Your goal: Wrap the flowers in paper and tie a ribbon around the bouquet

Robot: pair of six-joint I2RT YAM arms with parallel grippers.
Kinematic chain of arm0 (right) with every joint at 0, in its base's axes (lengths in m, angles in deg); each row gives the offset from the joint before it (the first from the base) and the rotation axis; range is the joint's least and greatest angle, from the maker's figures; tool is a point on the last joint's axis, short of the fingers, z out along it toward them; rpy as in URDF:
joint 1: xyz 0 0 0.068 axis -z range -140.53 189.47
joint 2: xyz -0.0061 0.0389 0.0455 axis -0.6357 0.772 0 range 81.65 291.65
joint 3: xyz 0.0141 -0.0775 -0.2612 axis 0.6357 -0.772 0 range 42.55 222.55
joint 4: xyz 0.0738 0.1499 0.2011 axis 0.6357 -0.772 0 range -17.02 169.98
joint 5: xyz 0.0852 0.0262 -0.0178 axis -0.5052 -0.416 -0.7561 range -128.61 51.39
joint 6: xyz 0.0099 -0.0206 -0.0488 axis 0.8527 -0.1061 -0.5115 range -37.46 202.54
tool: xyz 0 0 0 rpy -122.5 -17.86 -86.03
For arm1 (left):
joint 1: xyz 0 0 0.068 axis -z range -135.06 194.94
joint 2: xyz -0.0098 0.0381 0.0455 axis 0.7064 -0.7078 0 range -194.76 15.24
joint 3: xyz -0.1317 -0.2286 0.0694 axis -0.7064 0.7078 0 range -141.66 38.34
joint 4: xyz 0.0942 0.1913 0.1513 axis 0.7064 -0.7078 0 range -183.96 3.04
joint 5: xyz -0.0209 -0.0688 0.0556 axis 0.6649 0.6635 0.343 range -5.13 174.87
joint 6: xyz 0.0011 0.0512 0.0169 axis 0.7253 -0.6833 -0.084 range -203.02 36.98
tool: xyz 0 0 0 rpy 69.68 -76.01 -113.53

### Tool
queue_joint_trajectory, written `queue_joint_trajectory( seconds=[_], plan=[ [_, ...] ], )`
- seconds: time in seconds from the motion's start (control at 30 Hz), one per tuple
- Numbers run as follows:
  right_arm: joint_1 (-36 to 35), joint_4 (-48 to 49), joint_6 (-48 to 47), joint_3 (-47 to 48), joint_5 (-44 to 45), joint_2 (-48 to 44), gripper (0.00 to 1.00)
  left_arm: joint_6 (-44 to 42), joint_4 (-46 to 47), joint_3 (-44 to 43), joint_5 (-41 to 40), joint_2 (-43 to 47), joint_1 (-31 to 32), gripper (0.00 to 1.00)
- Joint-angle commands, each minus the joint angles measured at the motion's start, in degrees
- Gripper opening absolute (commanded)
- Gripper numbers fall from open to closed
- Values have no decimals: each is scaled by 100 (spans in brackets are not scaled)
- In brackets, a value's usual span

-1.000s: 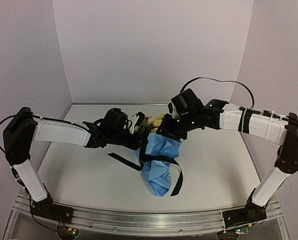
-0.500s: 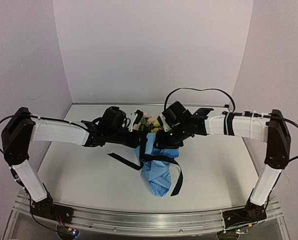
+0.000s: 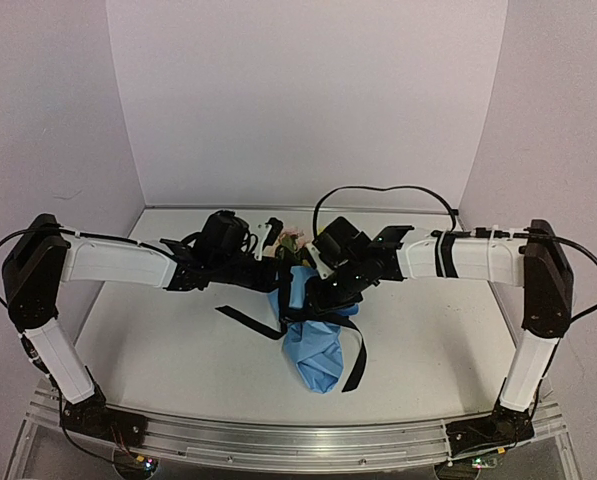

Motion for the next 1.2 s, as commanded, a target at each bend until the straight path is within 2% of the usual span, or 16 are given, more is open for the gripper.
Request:
queue_joint_trajectory(
  seconds=[0.0,0.23,0.53,0.67,0.83,0.9,1.17],
  plan=[
    [-33,-155,-135,-33,154,-70,41,-30,228,-117,151,225,-26,0],
    [-37,-291,-129,33,432,68,48,-69,245,-170,176,285,-33,0],
    [-35,-347,-87,90,261,255,42,-86,241,-273,208,247,-62,0],
    [-40,-347,12,55,289,212,32,-86,269,-272,250,231,-118,0],
    [-40,-352,181,44,395,-30,11,-154,225,-332,396,199,-220,0],
    [-36,-365,253,-3,473,-181,5,-201,183,-377,500,180,-250,0],
    [-38,-379,430,-254,598,-844,2,-383,245,-490,1080,186,-255,0]
  ],
)
